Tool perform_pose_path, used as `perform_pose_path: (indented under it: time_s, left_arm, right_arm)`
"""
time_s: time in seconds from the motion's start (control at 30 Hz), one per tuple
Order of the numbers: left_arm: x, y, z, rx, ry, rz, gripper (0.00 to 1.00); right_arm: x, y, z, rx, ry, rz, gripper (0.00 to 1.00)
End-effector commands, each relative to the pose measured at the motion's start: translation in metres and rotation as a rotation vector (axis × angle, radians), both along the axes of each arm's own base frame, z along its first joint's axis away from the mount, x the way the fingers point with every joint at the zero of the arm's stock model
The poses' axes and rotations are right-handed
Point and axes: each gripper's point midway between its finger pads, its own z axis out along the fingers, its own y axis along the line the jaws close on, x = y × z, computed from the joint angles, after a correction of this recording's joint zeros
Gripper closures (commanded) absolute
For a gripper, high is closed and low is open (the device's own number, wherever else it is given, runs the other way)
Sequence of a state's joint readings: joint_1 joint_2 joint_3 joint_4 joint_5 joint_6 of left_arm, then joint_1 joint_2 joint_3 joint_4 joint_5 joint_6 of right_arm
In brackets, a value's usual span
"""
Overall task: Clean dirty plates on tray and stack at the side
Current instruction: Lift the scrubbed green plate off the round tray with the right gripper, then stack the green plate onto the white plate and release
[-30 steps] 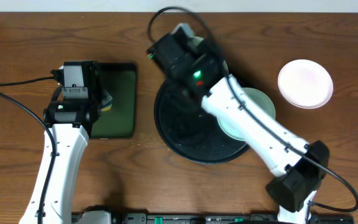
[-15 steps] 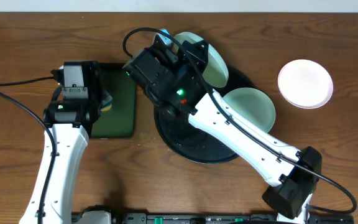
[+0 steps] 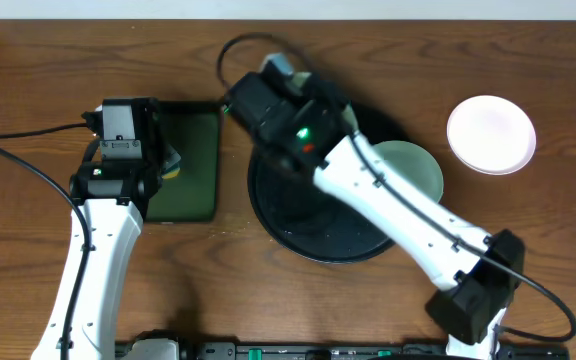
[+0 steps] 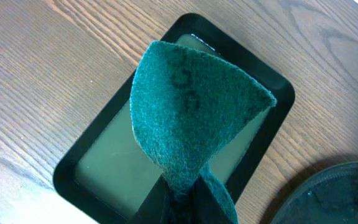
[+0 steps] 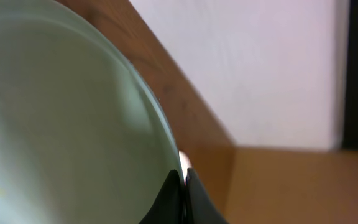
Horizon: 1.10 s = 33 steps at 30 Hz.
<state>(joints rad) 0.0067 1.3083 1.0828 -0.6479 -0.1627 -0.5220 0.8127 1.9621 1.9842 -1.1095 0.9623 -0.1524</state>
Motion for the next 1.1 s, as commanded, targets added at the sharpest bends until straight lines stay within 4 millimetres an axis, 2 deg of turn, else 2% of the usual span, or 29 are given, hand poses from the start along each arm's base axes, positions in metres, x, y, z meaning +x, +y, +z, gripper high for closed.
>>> perform_pose_path:
  time_s: [0.0,0.07,0.13,0.23,0.37,0.43,0.53,0.63,0.7,0.87,1.07]
  left_arm:
    - [-0.001,0.003,0.0,0.009,0.003,0.0,0.93]
    - [-0.001,0.003,0.0,0.009,0.003,0.0,0.92]
    - [-0.001,0.003,0.0,0.009,0.003,0.0,0.92]
    - [-0.001,0.003,0.0,0.009,0.003,0.0,0.93]
    - [-0.001,0.003,0.0,0.009,0.002,0.001,0.92]
    - [-0.001,0.003,0.0,0.009,0.002,0.001,0.92]
    - [-0.001,0.003,0.0,0.009,0.003,0.0,0.93]
    - [-0.001,0.003,-0.001,0.009,0.002,0.001,0.93]
    - [0.0,0.003,-0.001,0.009,0.001,0.001,0.93]
    - [0.0,0.003,-0.005,0.009,0.001,0.0,0.92]
    - [0.0,0.003,-0.007,0.008,0.008,0.0,0.92]
  right_arm:
    - [0.015,-0.044,0.017,0.311,-0.038,-0.165,0.99]
    - [0.021,-0.061,0.01,0.479,0.071,-0.161,0.99]
    - [0.026,-0.087,0.003,0.641,0.166,-0.189,0.99]
    - [0.032,-0.154,-0.01,0.841,0.261,-0.329,0.99]
    - [0.027,-0.248,-0.035,0.953,0.303,-0.556,0.99]
    - [0.022,-0.287,-0.046,0.984,0.302,-0.654,0.99]
    - [0.013,-0.333,-0.061,1.057,0.304,-0.769,0.99]
    - [0.006,-0.364,-0.074,1.144,0.311,-0.838,0.99]
    - [0.003,-0.376,-0.083,1.197,0.322,-0.862,0.99]
    - [0.0,-0.393,-0.108,1.204,0.354,-0.925,0.99]
    - [-0.005,-0.417,-0.136,1.121,0.319,-1.071,0.99]
